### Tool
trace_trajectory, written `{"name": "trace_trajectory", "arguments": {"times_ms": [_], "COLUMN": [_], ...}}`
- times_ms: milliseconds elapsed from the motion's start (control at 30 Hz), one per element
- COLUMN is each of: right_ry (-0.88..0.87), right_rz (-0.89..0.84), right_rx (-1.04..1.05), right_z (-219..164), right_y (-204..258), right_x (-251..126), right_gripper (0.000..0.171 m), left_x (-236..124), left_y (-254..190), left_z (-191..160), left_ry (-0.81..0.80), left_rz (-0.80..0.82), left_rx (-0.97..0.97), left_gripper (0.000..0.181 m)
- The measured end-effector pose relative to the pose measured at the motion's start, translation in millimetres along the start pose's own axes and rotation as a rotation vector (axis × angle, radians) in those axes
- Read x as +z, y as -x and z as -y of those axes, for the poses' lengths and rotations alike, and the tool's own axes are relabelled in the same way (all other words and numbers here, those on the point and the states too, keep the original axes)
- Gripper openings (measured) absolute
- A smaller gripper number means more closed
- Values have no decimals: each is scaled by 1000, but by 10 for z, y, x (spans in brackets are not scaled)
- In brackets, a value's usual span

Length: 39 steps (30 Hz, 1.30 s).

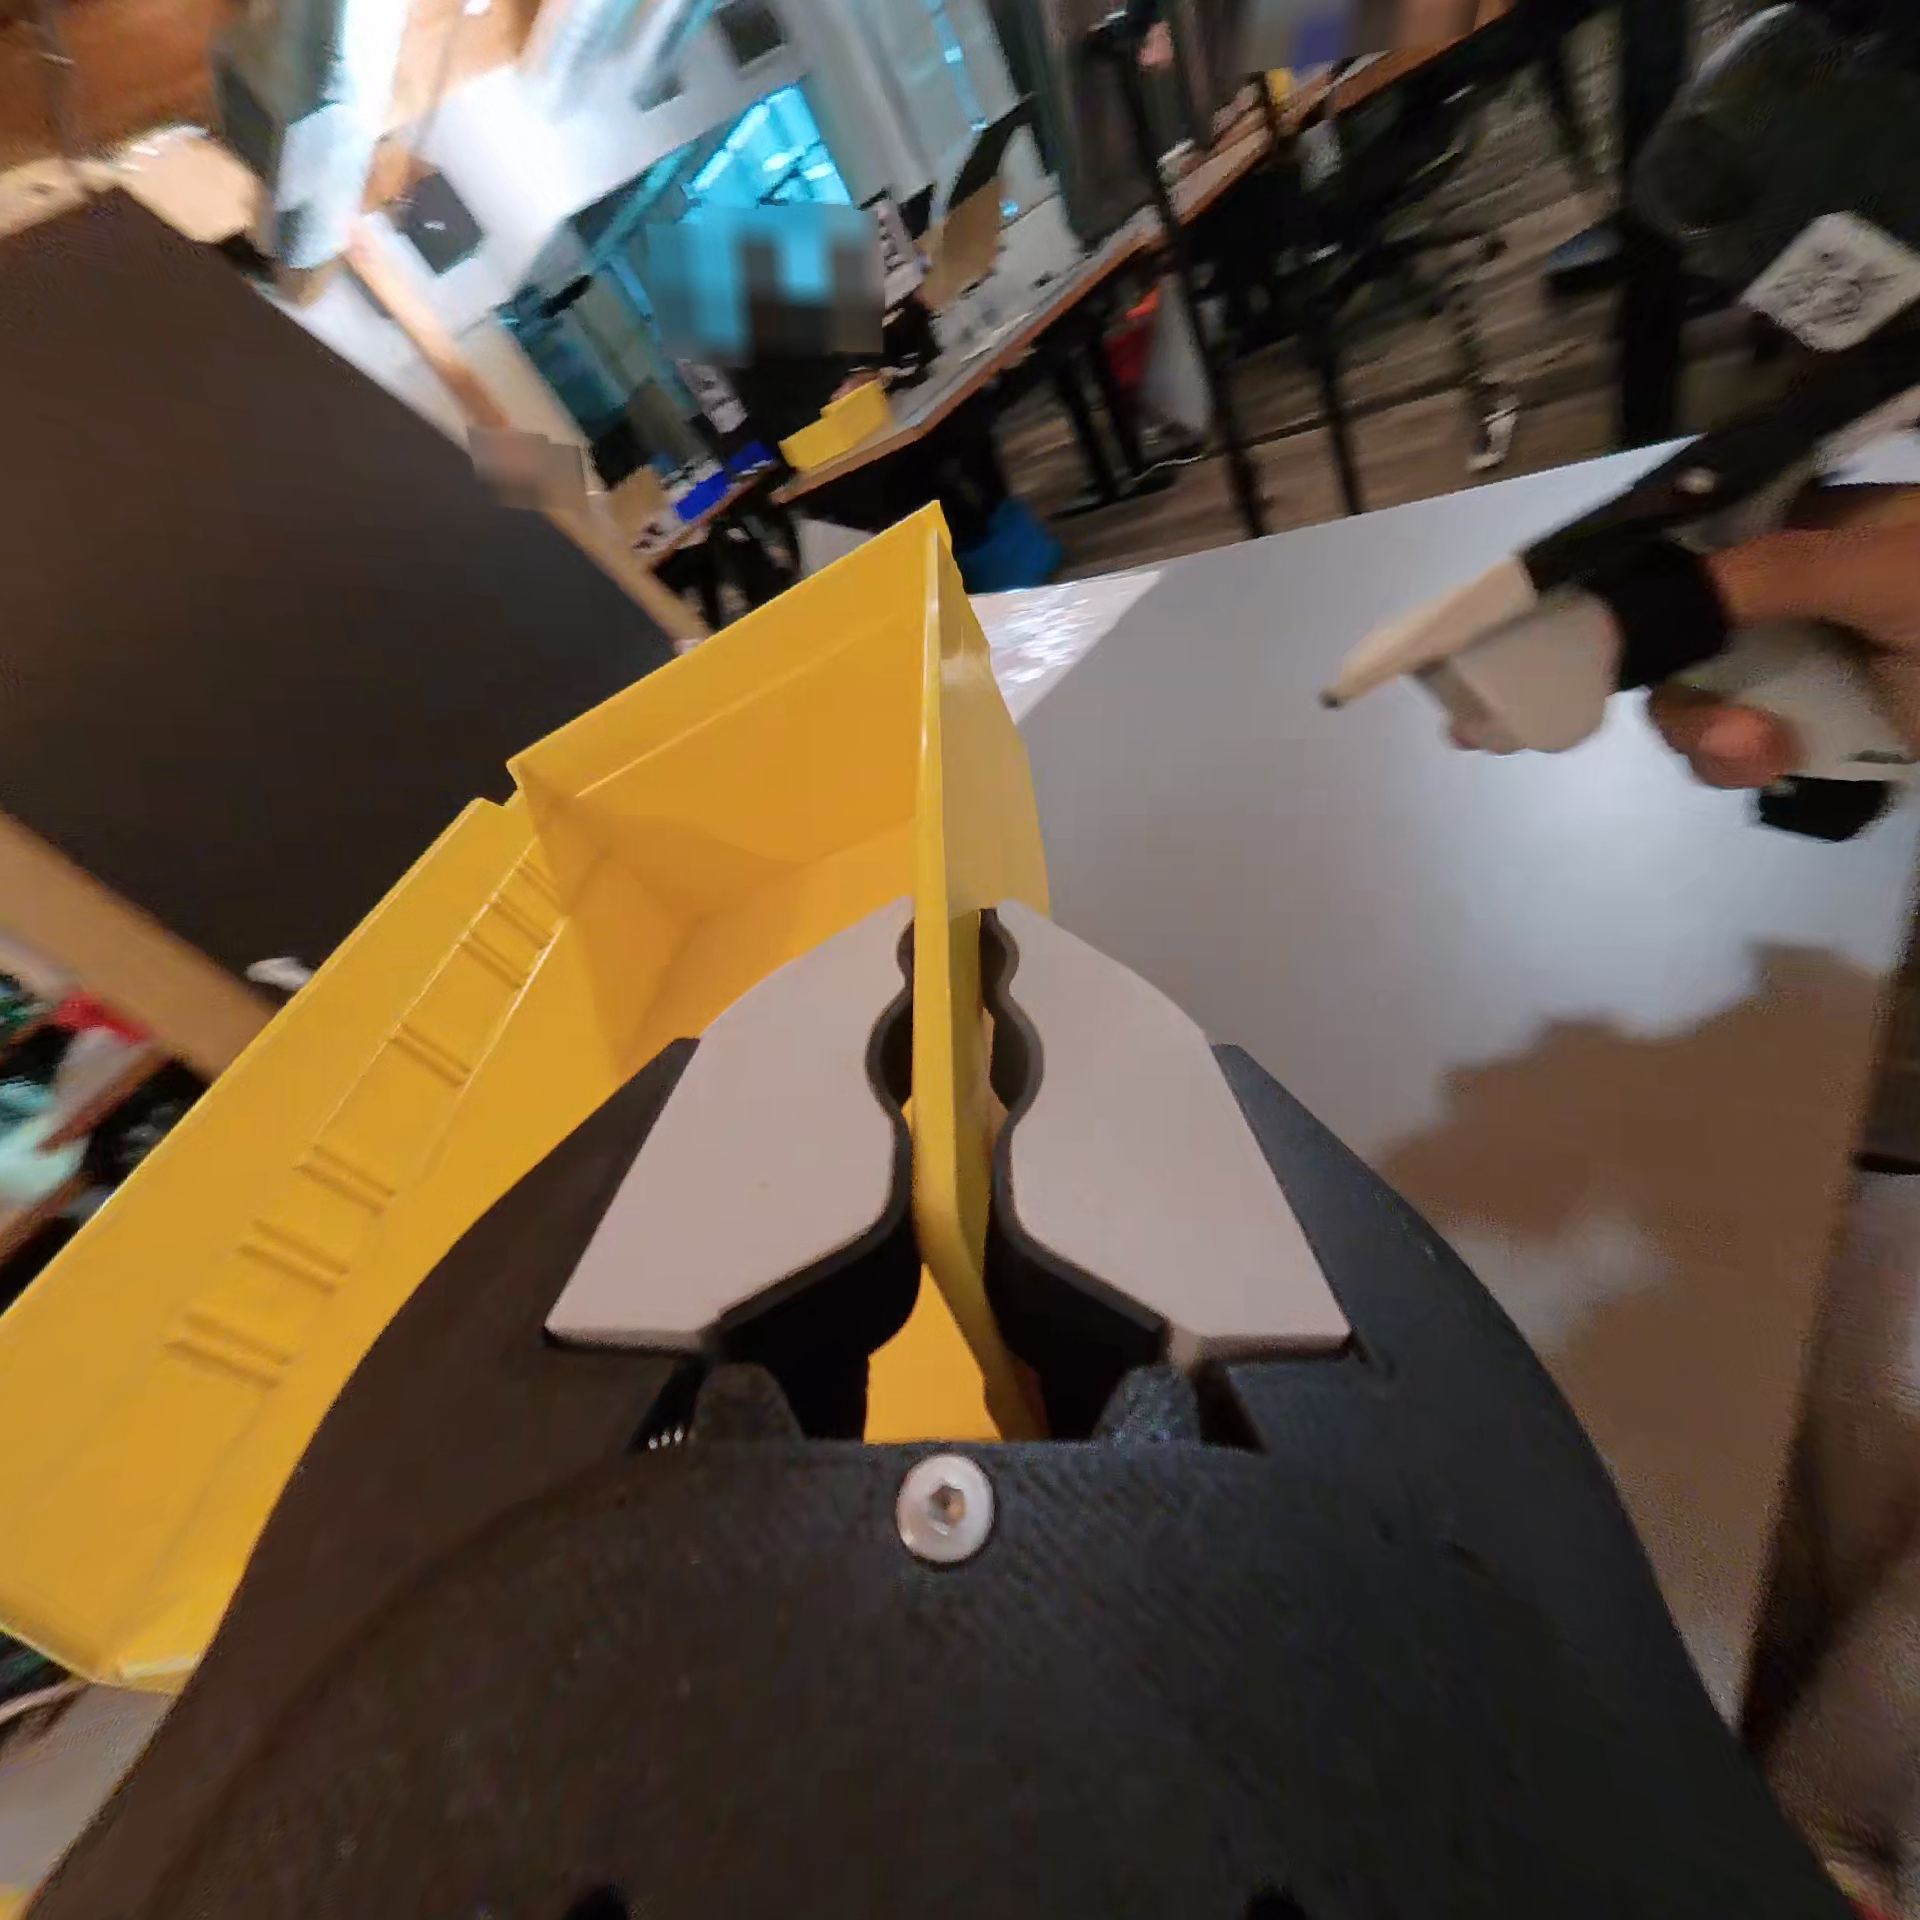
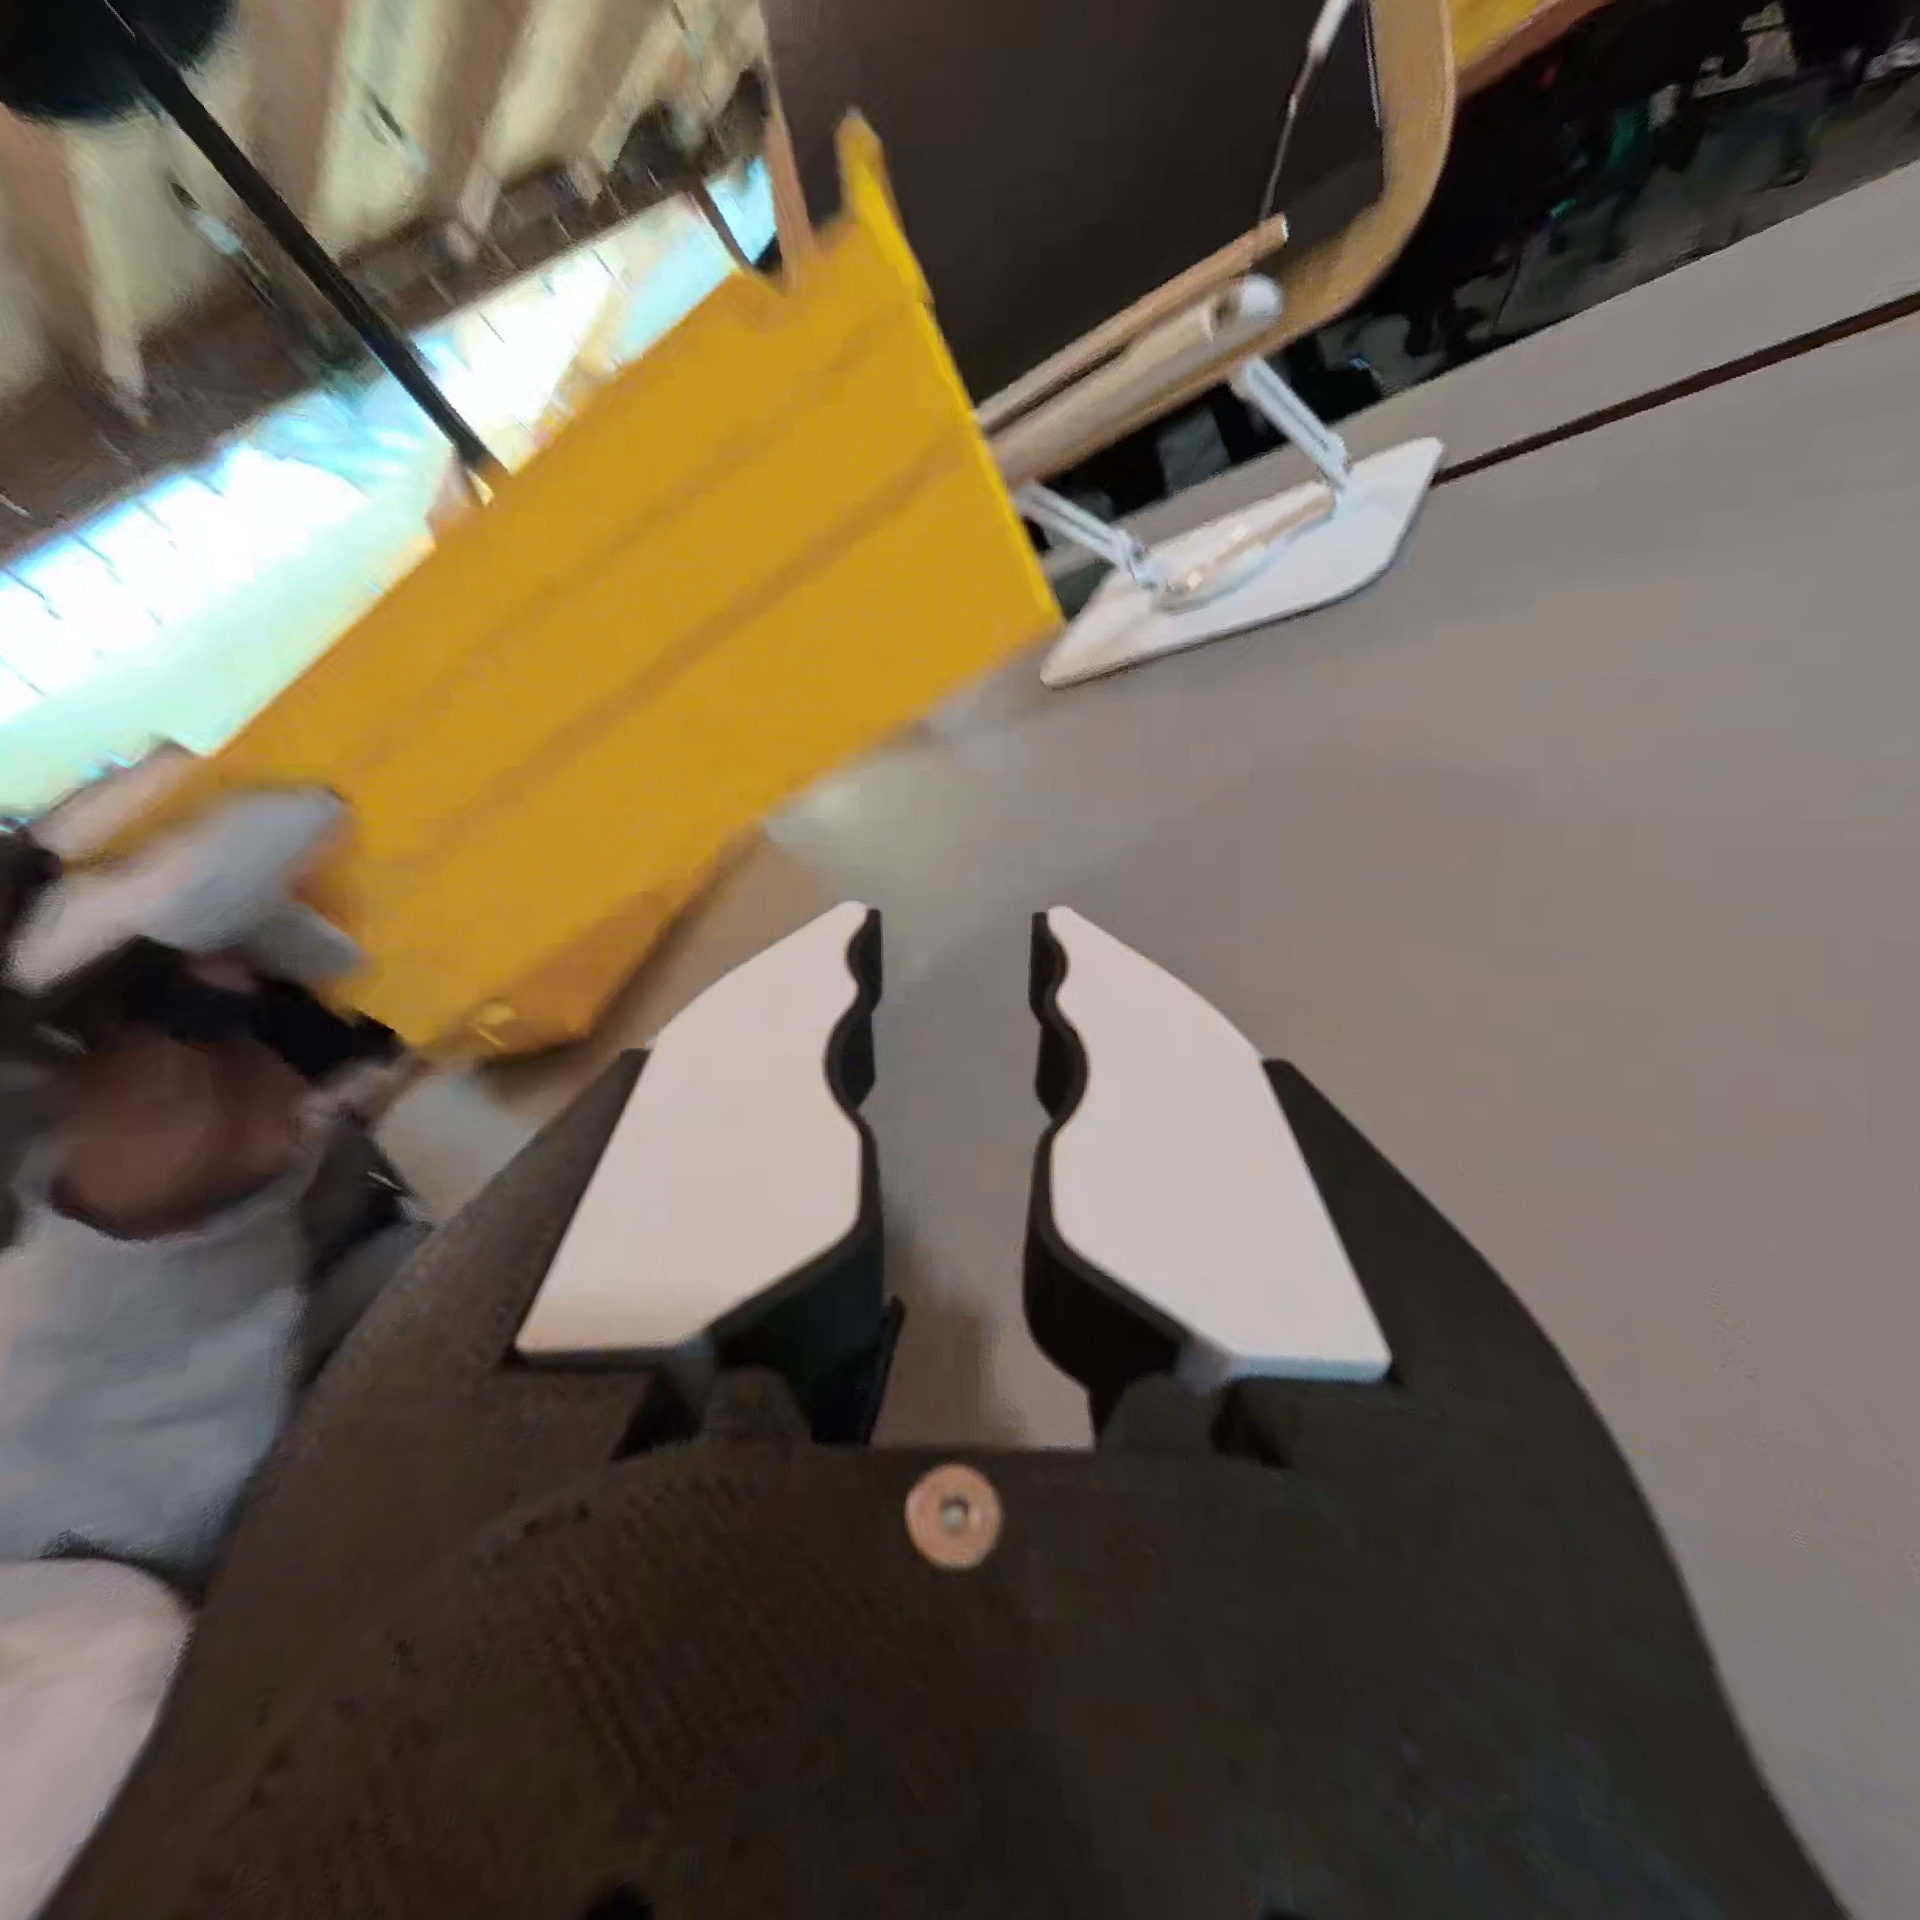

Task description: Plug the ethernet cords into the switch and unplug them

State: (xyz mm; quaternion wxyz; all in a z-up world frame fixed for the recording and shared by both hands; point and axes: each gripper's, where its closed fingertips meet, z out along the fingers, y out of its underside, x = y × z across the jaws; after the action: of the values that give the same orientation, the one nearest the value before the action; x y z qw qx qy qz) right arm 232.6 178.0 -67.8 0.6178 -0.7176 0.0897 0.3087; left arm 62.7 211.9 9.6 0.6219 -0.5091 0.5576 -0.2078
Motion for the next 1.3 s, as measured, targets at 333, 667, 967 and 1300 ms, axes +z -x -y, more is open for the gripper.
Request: {"name": "trace_trajectory", "arguments": {"times_ms": [333, 667, 967, 1300], "right_ry": [-66, -85, -96, -330], "right_rz": [-134, -140, 16, -117], "right_rx": [-27, 51, 122, -128], "right_z": [220, 243, 317, 792], "right_y": [-417, -659, -570, -678], "right_x": [-366, -317, -122, -473], "right_gripper": [28, 28, 48, 87], "left_x": [807, 1362, 1605, 1657], "left_y": [-835, -1169, -1544, -2027], "left_z": [-172, -367, -348, 507], "left_ry": [-48, -69, -35, -208], "left_rz": [-119, -173, -293, -894], "left_rx": [-139, -108, -129, -760], "left_gripper": [8, 9, 20, 116]}}
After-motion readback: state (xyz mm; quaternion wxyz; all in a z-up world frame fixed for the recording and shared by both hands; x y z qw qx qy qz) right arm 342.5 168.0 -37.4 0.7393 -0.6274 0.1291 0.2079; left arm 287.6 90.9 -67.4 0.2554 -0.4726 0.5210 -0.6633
